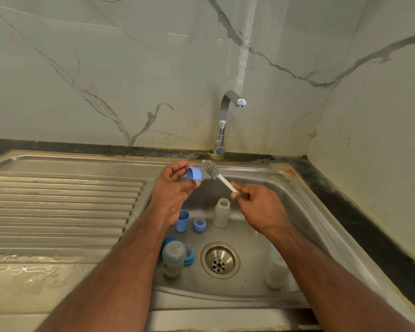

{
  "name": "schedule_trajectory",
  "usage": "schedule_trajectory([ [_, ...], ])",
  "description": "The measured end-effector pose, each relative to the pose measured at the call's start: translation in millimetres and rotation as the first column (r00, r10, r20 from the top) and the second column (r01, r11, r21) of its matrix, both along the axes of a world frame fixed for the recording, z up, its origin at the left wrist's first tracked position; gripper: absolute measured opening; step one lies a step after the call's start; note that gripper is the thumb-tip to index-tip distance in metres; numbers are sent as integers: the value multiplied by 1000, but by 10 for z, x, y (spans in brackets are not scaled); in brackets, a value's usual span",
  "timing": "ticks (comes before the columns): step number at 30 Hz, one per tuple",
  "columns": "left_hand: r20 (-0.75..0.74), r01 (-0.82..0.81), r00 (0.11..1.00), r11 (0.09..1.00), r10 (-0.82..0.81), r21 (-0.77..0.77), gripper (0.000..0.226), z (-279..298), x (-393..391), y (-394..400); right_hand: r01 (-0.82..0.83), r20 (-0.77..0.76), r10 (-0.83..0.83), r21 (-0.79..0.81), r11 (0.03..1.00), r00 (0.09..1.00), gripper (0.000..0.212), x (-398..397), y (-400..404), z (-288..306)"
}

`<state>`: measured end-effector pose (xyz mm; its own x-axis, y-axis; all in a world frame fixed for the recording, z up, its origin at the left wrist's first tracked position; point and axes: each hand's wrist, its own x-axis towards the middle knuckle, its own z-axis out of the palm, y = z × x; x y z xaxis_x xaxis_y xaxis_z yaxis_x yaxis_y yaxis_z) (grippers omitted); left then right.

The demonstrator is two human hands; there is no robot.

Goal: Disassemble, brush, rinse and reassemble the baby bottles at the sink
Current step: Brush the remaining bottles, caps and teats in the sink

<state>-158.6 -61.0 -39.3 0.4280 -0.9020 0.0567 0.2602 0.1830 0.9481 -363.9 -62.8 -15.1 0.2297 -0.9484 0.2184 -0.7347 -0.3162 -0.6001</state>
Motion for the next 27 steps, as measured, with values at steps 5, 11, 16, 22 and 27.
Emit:
schedule_trajectory([
  [5,-180,-6,984,1000,2,-22,47,37,20,24,-2,-35,2,0,1000,999,38,-12,-13,-11],
  [11,-108,2,994,1000,-1,9,43,-19,17,-23,43,48,-41,-34,999,998,37,-136,-41,43],
  [16,30,-61,998,996,59,63,49,-51,36,-28,48,91,-44,-41,998,995,35,-161,-43,32],
  [22,281,-56,959,992,22,113,44,-62,-21,7,-5,55,9,-67,998,998,36,-136,-9,33],
  [27,282,2,959,991,-41,136,54,-78,-54,12,-47,14,48,-57,997,999,38,-88,32,45],
])
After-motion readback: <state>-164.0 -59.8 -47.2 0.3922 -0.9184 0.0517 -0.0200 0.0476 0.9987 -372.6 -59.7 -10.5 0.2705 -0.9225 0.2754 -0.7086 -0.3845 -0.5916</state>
